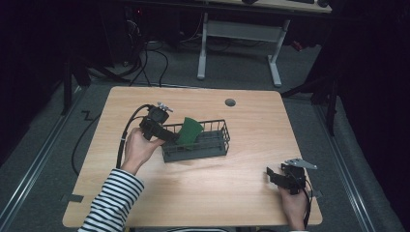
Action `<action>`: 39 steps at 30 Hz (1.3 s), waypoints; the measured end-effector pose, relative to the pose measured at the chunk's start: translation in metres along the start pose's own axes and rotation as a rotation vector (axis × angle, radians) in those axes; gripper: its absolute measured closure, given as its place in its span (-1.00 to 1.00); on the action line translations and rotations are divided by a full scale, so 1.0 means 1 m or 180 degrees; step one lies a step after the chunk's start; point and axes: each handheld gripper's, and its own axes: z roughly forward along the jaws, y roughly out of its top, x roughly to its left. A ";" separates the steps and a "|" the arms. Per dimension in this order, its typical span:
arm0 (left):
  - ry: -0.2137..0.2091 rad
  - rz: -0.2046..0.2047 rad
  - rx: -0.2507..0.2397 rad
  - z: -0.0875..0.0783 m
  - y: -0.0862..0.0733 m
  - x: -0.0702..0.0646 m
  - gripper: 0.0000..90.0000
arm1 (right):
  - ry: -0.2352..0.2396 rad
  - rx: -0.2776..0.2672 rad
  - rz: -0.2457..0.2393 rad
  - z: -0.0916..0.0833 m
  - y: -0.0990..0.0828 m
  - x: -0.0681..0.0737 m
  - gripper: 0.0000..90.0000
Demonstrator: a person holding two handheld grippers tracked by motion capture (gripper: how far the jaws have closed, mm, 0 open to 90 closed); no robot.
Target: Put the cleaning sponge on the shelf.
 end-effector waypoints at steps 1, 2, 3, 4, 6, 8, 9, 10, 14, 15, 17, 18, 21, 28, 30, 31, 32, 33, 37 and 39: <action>0.0000 0.0000 0.0000 0.000 0.000 0.000 -0.53 | 0.0000 0.0000 0.0000 0.000 0.000 0.000 -0.26; 0.0003 -0.0017 -0.0036 -0.003 -0.003 0.001 -0.52 | -0.0003 0.0008 -0.0002 0.000 0.000 0.000 -0.26; 0.0011 -0.0042 -0.0067 -0.006 -0.008 0.003 -0.52 | -0.0005 0.0009 -0.0001 0.000 0.000 0.000 -0.26; 0.0015 -0.0068 -0.0088 -0.007 -0.011 0.005 -0.52 | -0.0005 0.0009 -0.0001 0.000 0.000 0.000 -0.26; 0.0014 -0.0083 -0.0096 -0.009 -0.014 0.007 -0.51 | -0.0005 0.0009 -0.0002 0.000 0.000 0.000 -0.26; 0.0015 -0.0150 -0.0139 -0.012 -0.021 0.010 -0.51 | -0.0006 0.0010 -0.0002 0.000 0.000 0.000 -0.26; -0.0017 -0.0215 -0.0177 -0.015 -0.028 0.015 -0.50 | -0.0008 0.0010 -0.0004 0.000 0.000 0.000 -0.26; -0.0017 -0.0215 -0.0177 -0.015 -0.028 0.015 -0.50 | -0.0008 0.0010 -0.0004 0.000 0.000 0.000 -0.26; -0.0009 -0.0319 -0.0243 -0.021 -0.042 0.022 -0.48 | -0.0012 0.0006 -0.0015 0.000 0.000 0.001 -0.26; 0.0002 -0.0363 -0.0270 -0.024 -0.049 0.025 -0.47 | -0.0014 0.0006 -0.0018 0.000 0.000 0.001 -0.26; 0.0008 -0.0418 -0.0315 -0.026 -0.055 0.028 -0.47 | -0.0016 0.0006 -0.0022 0.000 0.000 0.001 -0.26; 0.0007 -0.0433 -0.0324 -0.027 -0.058 0.029 -0.46 | -0.0017 0.0007 -0.0023 0.000 0.000 0.001 -0.26; 0.0022 -0.0493 -0.0363 -0.029 -0.065 0.032 -0.46 | -0.0020 0.0007 -0.0028 0.000 0.000 0.001 -0.26; 0.0026 -0.0625 -0.0432 -0.034 -0.089 0.040 -0.46 | -0.0038 0.0013 -0.0033 0.000 0.000 0.002 -0.26; 0.0029 -0.0671 -0.0465 -0.035 -0.095 0.041 -0.46 | -0.0039 0.0012 -0.0034 0.000 0.000 0.002 -0.26; 0.0027 -0.0717 -0.0485 -0.036 -0.101 0.042 -0.45 | -0.0042 0.0015 -0.0039 0.000 0.000 0.002 -0.26; 0.0025 -0.0733 -0.0493 -0.036 -0.105 0.043 -0.45 | -0.0044 0.0015 -0.0045 0.000 0.000 0.002 -0.26; 0.0028 -0.0752 -0.0498 -0.036 -0.108 0.044 -0.45 | -0.0044 0.0017 -0.0043 0.000 0.000 0.002 -0.26; 0.0038 -0.0807 -0.0521 -0.036 -0.118 0.046 -0.45 | -0.0049 0.0020 -0.0049 0.000 0.000 0.002 -0.26; 0.0049 -0.0841 -0.0535 -0.035 -0.124 0.047 -0.45 | -0.0053 0.0021 -0.0051 0.001 0.000 0.003 -0.26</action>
